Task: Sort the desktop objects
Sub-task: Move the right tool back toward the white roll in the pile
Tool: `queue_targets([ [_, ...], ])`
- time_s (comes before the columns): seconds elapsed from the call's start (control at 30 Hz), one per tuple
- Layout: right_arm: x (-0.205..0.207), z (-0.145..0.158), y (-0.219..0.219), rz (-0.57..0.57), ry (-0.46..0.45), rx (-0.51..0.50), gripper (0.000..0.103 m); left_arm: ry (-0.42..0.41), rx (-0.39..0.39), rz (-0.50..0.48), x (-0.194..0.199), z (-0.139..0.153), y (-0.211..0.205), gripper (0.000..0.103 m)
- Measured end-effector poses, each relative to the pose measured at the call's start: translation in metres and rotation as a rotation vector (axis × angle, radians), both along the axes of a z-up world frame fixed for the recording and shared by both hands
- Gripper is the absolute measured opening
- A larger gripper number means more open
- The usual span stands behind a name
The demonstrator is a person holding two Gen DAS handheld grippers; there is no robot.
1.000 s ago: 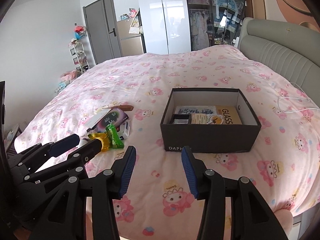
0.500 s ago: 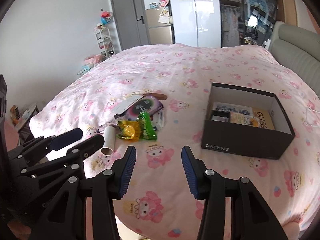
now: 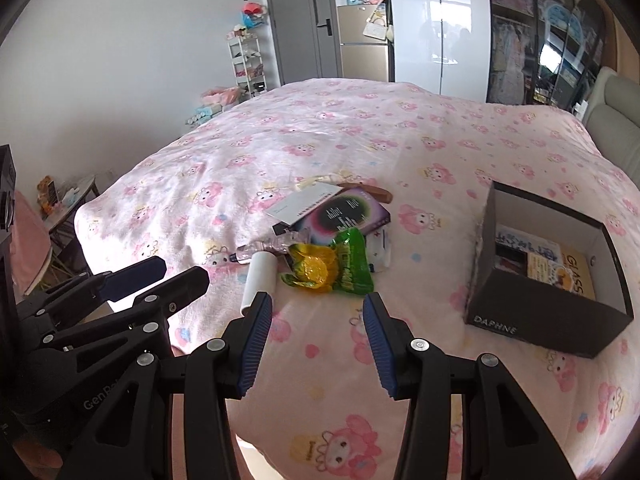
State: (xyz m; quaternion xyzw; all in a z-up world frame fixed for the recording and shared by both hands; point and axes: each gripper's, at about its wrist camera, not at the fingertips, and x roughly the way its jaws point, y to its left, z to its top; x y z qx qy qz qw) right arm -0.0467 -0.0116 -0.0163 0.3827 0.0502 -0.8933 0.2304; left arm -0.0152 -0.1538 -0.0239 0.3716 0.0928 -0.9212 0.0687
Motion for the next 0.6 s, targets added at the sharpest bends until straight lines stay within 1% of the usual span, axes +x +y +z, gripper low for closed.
queue_targets([
  [0.07,-0.006,-0.005,-0.008,0.018,-0.016,0.004,0.043,0.001,-0.025,0.025,-0.001,-0.002,-0.005,0.044],
  [0.13,-0.011,-0.01,-0.013,0.026,-0.029,-0.001,0.043,-0.005,-0.014,0.031,-0.002,-0.008,-0.011,0.045],
  [0.2,-0.014,-0.012,-0.016,0.002,-0.021,-0.014,0.043,-0.011,-0.001,0.038,-0.003,-0.015,-0.018,0.051],
  [0.27,-0.019,-0.016,-0.021,-0.001,-0.027,-0.024,0.043,-0.033,0.009,0.057,-0.006,-0.026,-0.027,0.052],
  [0.4,-0.028,-0.033,-0.036,0.019,-0.056,0.001,0.043,-0.084,0.027,0.092,-0.015,-0.05,-0.044,0.052],
  [0.6,-0.037,-0.065,-0.048,0.023,-0.124,0.02,0.043,-0.149,0.073,0.127,-0.03,-0.08,-0.067,0.054],
])
